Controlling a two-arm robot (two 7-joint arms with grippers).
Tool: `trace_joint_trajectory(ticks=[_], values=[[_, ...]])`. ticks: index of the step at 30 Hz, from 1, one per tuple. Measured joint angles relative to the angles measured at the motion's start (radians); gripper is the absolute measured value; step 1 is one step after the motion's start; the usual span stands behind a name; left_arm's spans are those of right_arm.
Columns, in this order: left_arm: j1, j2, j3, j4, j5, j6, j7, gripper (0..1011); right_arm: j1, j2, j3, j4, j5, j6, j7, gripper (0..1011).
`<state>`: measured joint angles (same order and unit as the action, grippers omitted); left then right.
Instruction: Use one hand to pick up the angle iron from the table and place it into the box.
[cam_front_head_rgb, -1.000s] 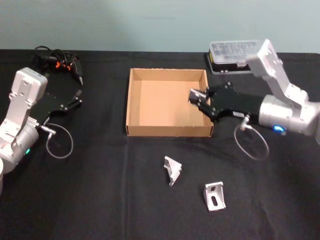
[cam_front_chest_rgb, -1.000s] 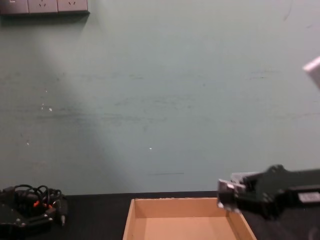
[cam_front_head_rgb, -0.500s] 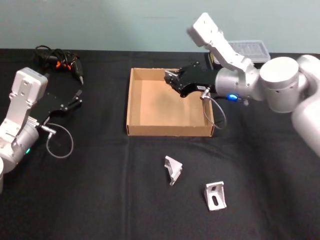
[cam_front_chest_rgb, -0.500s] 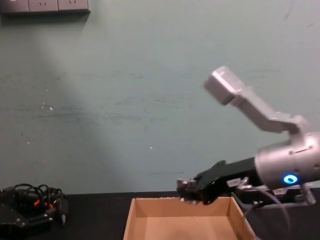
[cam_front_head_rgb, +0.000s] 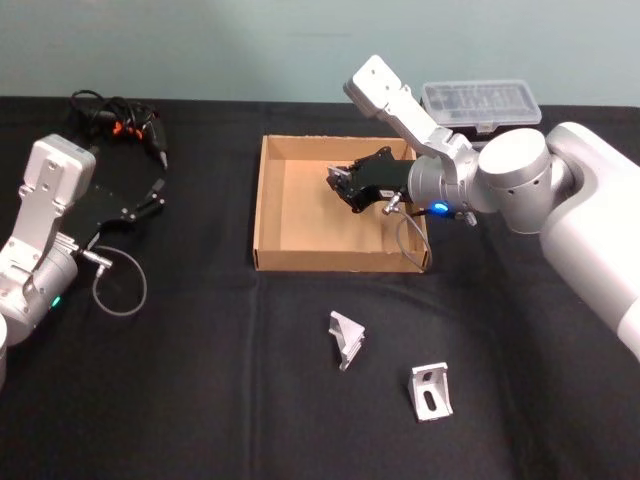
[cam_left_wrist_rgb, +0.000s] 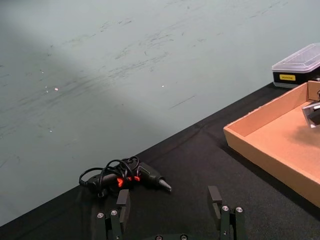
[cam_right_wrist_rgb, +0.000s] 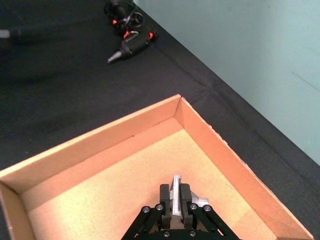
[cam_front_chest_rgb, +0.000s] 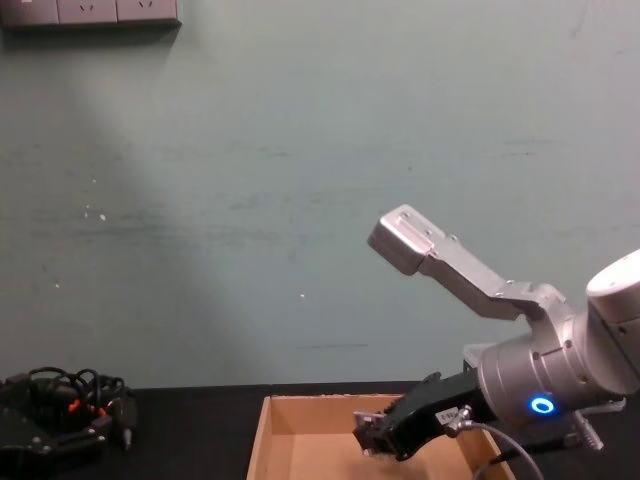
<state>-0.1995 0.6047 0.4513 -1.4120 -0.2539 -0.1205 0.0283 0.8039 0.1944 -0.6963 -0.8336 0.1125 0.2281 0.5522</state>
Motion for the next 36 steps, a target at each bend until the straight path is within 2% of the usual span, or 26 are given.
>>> trace_joint_trajectory(ticks=[5, 14, 22, 24, 28, 34, 36], values=[[0.000, 0.000, 0.000, 0.000, 0.000, 0.000, 0.000, 1011, 0.008, -0.019, 0.003, 0.038, -0.007, -0.009, 0.002, 132], [0.000, 0.000, 0.000, 0.000, 0.000, 0.000, 0.000, 1011, 0.007, -0.015, 0.003, 0.031, -0.007, -0.009, 0.002, 148], [0.000, 0.000, 0.000, 0.000, 0.000, 0.000, 0.000, 1011, 0.006, -0.013, 0.003, 0.026, -0.005, -0.009, 0.002, 406], [0.000, 0.000, 0.000, 0.000, 0.000, 0.000, 0.000, 1011, 0.006, -0.013, 0.003, 0.026, -0.005, -0.009, 0.002, 438], [0.000, 0.000, 0.000, 0.000, 0.000, 0.000, 0.000, 1011, 0.005, -0.012, 0.003, 0.025, -0.005, -0.009, 0.003, 607], [0.000, 0.000, 0.000, 0.000, 0.000, 0.000, 0.000, 1011, 0.005, -0.012, 0.003, 0.024, -0.004, -0.009, 0.003, 762], [0.000, 0.000, 0.000, 0.000, 0.000, 0.000, 0.000, 1011, -0.012, -0.001, 0.018, -0.003, 0.001, -0.022, 0.003, 854]])
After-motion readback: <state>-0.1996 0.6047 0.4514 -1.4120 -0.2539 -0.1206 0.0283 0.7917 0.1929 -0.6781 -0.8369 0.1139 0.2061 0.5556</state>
